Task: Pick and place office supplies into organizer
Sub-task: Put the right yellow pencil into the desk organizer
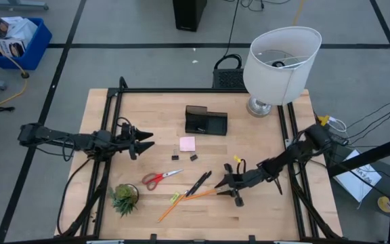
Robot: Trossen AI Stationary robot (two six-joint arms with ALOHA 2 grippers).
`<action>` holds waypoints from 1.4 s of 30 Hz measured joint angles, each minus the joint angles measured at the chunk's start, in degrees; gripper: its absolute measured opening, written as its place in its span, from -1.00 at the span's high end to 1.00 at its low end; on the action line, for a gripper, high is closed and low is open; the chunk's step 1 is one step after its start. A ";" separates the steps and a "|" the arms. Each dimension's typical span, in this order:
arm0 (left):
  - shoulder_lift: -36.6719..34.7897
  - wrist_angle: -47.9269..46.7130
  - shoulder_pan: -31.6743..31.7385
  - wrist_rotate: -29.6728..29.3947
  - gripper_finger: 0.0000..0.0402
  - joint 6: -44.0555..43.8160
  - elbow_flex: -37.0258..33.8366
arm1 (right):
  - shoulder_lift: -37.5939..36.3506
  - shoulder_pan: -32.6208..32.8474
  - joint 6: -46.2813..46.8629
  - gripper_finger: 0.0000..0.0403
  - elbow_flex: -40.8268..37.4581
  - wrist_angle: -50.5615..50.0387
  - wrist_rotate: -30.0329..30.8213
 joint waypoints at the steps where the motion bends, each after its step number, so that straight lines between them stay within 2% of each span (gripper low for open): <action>1: 0.01 -0.02 0.00 0.00 -0.61 -0.02 0.00 | 0.78 0.10 -0.49 0.29 -0.04 0.97 -0.15; 7: -0.02 -0.02 -0.01 0.00 -0.61 -0.60 0.00 | 4.77 0.09 -1.29 0.09 -0.04 0.97 -0.56; 9: -0.02 -0.02 -0.02 0.00 -0.61 -0.79 0.00 | 6.33 0.14 -1.85 0.09 -0.04 1.30 1.86; 17: -0.02 0.00 -0.02 -0.02 -0.61 -1.09 0.00 | 10.82 0.07 -2.40 0.15 0.04 4.98 2.44; 25: -0.02 0.00 -0.01 -0.02 -0.61 -1.43 0.00 | 13.96 0.46 -1.52 0.37 0.09 5.40 2.99; 33: -0.02 0.00 -0.02 -0.02 -0.61 -1.43 0.00 | 14.09 0.47 -1.41 0.90 0.03 5.83 2.83; 42: -0.02 0.00 -0.01 -0.04 -0.61 -1.38 0.00 | 14.30 1.30 -0.32 0.88 -0.04 13.52 2.06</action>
